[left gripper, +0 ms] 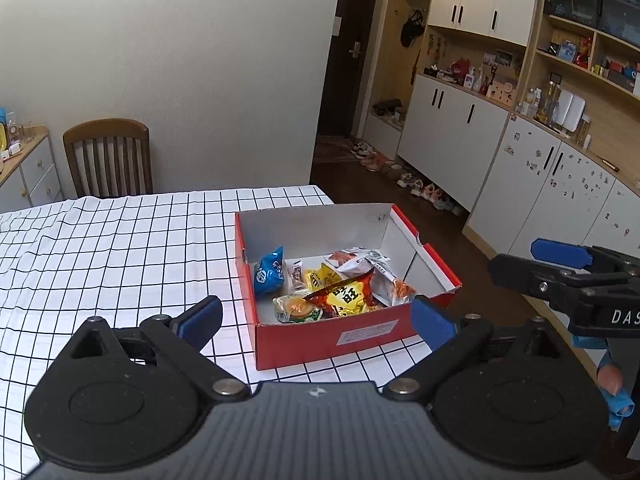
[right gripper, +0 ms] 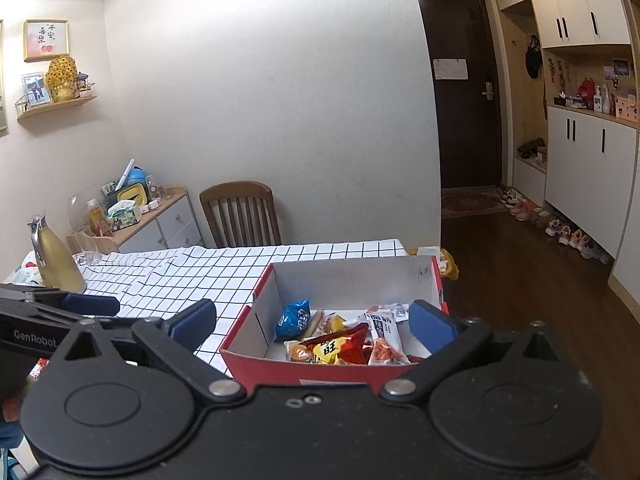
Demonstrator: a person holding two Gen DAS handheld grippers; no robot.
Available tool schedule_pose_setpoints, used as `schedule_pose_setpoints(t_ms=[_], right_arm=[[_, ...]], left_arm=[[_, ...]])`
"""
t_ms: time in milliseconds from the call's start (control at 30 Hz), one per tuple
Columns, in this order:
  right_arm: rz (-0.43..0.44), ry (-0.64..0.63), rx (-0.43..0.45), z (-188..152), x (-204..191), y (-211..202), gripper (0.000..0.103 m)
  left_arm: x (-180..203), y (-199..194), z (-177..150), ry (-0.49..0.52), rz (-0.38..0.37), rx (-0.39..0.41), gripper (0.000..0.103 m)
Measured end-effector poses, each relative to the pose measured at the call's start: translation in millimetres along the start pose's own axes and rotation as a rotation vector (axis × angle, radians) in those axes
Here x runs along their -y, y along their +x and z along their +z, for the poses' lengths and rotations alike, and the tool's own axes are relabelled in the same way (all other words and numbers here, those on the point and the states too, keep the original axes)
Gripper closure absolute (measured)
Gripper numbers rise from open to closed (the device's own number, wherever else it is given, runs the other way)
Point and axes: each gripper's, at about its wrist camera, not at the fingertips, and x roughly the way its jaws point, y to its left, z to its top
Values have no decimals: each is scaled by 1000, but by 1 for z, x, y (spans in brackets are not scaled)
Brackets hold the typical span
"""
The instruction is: Organize snacks
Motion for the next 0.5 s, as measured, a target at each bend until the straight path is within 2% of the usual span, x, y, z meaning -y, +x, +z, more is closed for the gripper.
schedule_pose_setpoints(t_ms=[500], right_arm=[[-19, -11, -16, 1, -2, -1, 0]], left_arm=[[-5, 5, 5, -27, -8, -1, 2]])
